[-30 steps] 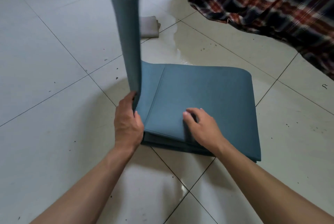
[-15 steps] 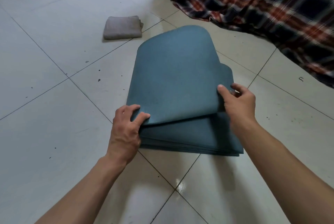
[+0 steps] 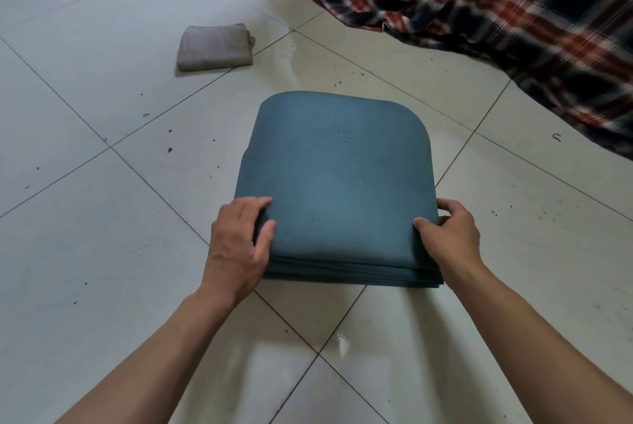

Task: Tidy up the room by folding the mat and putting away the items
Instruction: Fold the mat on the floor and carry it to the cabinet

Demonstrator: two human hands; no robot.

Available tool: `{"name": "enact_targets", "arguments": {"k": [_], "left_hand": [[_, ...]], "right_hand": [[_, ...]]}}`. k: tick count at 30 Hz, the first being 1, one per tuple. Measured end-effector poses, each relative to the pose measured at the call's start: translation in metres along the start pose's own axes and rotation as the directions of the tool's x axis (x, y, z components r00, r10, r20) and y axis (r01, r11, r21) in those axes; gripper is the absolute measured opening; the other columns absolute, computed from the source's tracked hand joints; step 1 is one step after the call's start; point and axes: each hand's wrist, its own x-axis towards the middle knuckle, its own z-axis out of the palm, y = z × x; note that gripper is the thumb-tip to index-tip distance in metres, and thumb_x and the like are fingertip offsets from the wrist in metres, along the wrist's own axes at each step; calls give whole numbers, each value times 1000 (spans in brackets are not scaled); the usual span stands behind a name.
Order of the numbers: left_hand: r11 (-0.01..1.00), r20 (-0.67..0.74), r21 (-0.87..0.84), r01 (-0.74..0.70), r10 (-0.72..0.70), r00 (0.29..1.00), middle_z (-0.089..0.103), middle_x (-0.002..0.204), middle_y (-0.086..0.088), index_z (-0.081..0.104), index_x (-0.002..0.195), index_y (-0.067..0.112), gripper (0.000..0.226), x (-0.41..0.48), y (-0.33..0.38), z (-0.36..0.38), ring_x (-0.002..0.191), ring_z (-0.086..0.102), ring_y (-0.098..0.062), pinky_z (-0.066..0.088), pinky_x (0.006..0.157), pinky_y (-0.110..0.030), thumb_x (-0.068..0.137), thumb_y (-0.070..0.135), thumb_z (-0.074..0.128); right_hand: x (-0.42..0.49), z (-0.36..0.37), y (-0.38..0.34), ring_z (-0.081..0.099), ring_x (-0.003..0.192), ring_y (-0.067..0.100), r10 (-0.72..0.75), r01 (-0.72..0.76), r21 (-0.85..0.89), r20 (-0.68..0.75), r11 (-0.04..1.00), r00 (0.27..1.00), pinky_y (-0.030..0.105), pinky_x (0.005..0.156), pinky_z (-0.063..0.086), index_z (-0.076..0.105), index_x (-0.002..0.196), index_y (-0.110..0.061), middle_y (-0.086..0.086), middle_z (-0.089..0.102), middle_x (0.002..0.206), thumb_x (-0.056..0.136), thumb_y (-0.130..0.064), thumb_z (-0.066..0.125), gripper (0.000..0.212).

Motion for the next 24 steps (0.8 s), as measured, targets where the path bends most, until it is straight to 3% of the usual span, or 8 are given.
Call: {"name": "enact_targets", "arguments": {"k": [2,6,10,14,16,20,22,24], "left_hand": [[995,-72,63,83,-78,994,60,109,-1,67,113,20,22,12,-1,2,98,52,-24,44,83,-41,96,24,55],[957,-58,-17,288,-289,956,57,103,-2,67,97,25,10,30,-1,6,100,50,-27,42,85,-38,95,17,61],[891,-37,-112,440,-446,894,60,97,-2,61,87,25,7,43,-6,10,96,56,-29,49,86,-44,94,23,61],[811,-13,-240,534,-553,833,66,84,3,66,89,23,3,52,-2,7,83,63,-21,54,82,-42,90,24,67],[763,21,-245,598,-612,790,65,91,0,64,101,22,23,57,-7,8,85,62,-21,54,86,-43,84,31,75],[625,187,-178,760,-737,650,55,136,-7,45,139,22,90,68,-28,12,121,55,-31,48,103,-51,65,54,82],[569,256,-153,808,-767,588,53,141,-11,38,146,15,97,67,-31,16,123,55,-34,49,101,-48,70,58,81],[576,259,-117,809,-769,585,59,133,-11,42,142,12,90,61,-30,22,115,59,-35,52,94,-44,75,63,73]], "right_hand": [[1,2,-1,61,95,25,-15,15,-28,7,999,1000,32,81,47,51,139,-17,7,66,110,82,-15,67,59],[6,7,-3,47,128,27,-87,91,-49,83,995,993,45,109,42,31,152,-29,10,42,143,85,-22,62,74],[11,10,-3,55,122,23,-99,100,-2,129,995,987,45,107,46,37,146,-29,5,51,140,87,-47,62,67],[23,9,4,59,115,26,-36,40,-26,122,999,992,44,101,48,35,143,-23,1,57,126,85,-39,74,72],[29,8,7,61,112,26,50,-51,3,136,999,989,45,101,49,36,143,-20,0,58,121,81,-39,79,79],[39,11,17,65,106,25,159,-175,60,208,983,965,46,97,54,47,136,-18,4,65,124,78,-38,83,71],[41,13,20,66,104,25,164,-182,61,227,981,960,46,96,55,50,133,-18,3,66,122,79,-38,82,66],[42,15,21,65,105,25,161,-177,54,220,983,962,47,97,54,50,132,-19,2,65,121,79,-38,82,65]]}}
